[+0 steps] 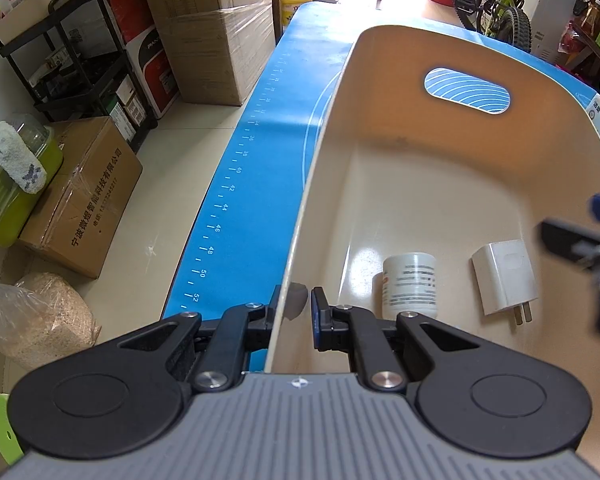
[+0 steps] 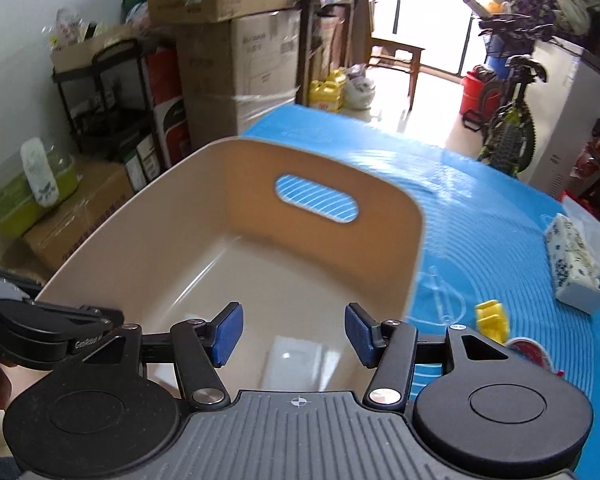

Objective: Organize rigid objects
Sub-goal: 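Carry the charger into the basket and release it with the right tool, then grasp the green tape roll with the right tool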

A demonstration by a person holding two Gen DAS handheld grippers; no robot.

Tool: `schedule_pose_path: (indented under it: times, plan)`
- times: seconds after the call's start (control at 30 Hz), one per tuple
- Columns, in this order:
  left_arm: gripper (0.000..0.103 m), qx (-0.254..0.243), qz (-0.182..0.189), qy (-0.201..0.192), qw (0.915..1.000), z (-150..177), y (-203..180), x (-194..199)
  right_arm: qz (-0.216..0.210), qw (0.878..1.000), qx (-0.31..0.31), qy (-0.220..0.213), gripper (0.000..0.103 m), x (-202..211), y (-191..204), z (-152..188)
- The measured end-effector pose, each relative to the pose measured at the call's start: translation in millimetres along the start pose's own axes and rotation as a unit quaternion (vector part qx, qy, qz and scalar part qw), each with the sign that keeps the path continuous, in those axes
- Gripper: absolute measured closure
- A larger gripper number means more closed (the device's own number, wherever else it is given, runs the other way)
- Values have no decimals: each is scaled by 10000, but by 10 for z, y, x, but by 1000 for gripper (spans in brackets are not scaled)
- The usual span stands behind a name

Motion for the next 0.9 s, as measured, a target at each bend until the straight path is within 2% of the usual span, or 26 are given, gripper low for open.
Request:
schedule_pose_path:
  times: [0.1,0.43,0.67,0.9]
  plan:
    - [89,2,5,-4,10000,0,-2,1,-51,9996,-219,-170,35,142,-196,-11]
    - [89,-1,-2,1,10000,1,1,-2,480,9958,-602,-499,31,472,-782,29]
    - [89,-3,0,1,10000,1,1,-2,787,9926,-875,-303,31,369,-1096,267]
    - [89,-3,-6,1,10000,1,1,-2,773,9909,-1100,38,31,133,-1269,549]
Point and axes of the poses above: each gripper's, at about its wrist camera, not at the fingertips, and x roughly against the way its jaws point, y to its left, z to its underside, the point moved 2 cm from there along -x, roughly the way its jaws point, and after that the axes turned 1 degree about z, right-handed, at the moved point
